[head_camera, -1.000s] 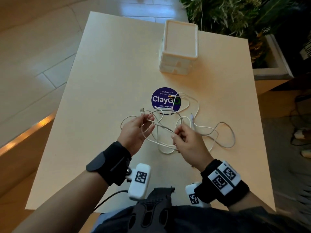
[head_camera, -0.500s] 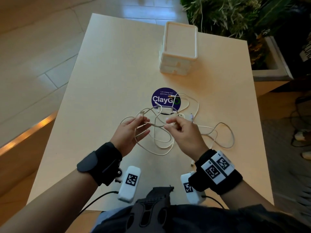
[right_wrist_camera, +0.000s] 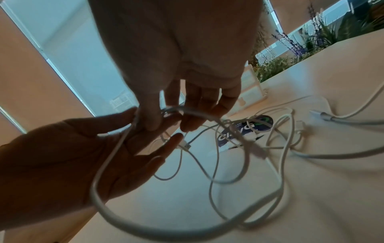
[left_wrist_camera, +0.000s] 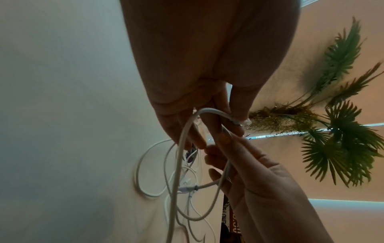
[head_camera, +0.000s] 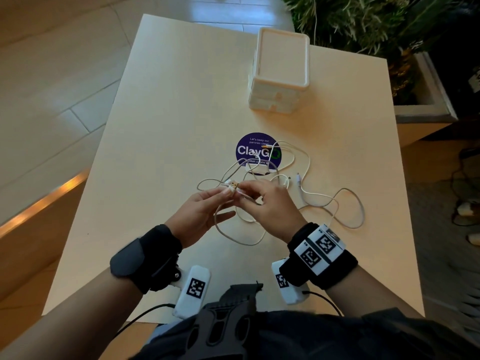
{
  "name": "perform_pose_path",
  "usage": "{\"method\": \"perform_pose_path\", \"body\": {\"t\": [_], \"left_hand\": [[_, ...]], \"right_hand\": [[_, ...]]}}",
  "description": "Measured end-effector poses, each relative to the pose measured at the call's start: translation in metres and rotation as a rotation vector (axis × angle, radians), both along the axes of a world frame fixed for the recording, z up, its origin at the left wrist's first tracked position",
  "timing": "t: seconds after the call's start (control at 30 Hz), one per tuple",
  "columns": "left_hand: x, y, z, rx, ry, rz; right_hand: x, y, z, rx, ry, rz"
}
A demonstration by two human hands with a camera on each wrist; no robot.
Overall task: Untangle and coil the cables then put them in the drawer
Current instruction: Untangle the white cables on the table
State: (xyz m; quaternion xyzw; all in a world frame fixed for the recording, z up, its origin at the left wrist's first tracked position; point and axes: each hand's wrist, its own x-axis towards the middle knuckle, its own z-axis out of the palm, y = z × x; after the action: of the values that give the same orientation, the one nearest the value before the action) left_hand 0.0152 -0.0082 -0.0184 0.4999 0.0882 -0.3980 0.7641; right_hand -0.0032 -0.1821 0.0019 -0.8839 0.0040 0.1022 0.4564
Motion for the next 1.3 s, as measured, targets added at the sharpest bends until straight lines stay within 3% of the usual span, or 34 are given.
{"method": "perform_pose_path", "body": {"t": [0.13,0.27,0.37,0.5,0.6,0.8,0.9,1.1,1.2,1.3], "left_hand": [[0.002,-0.004,0.006,0.114,-0.073,0.035],[0.003,-0.003,0.002,0.414,-0.331,0.259],[0.005,0.001,-0.005,0.496,-0.464,0.127],[0.006,-0.004,-0.002,0.441,-0.516,-0.032],[0.010,-0.007,0.003,0.396,-0.461,-0.009],[0.014,-0.011,0.004,0.402,-0.426,0.047],[0.013,-0.010,0.002,0.402,-0.419,0.076],[0.013,0.003,-0.010,0.496,-0.386,0.159],[0.010,0.009,-0.013,0.460,-0.251,0.227],[0.008,0.004,-0.009,0.400,-0.158,0.351]], "right_hand": [[0.004,0.002,-0.005,0.049,-0.042,-0.046],[0.006,-0.005,-0.001,0.081,-0.042,-0.138],[0.010,-0.010,0.005,0.147,0.040,-0.207],[0.018,-0.014,0.012,0.264,0.139,-0.283],[0.020,-0.013,0.011,0.271,0.122,-0.281],[0.019,-0.012,0.000,-0.050,-0.240,-0.098],[0.019,-0.013,-0.001,-0.196,-0.343,-0.101],[0.027,-0.025,0.022,0.188,-0.278,-0.346],[0.032,-0.040,0.035,0.263,-0.262,-0.459],[0.026,-0.030,0.038,0.289,-0.241,-0.450]]}}
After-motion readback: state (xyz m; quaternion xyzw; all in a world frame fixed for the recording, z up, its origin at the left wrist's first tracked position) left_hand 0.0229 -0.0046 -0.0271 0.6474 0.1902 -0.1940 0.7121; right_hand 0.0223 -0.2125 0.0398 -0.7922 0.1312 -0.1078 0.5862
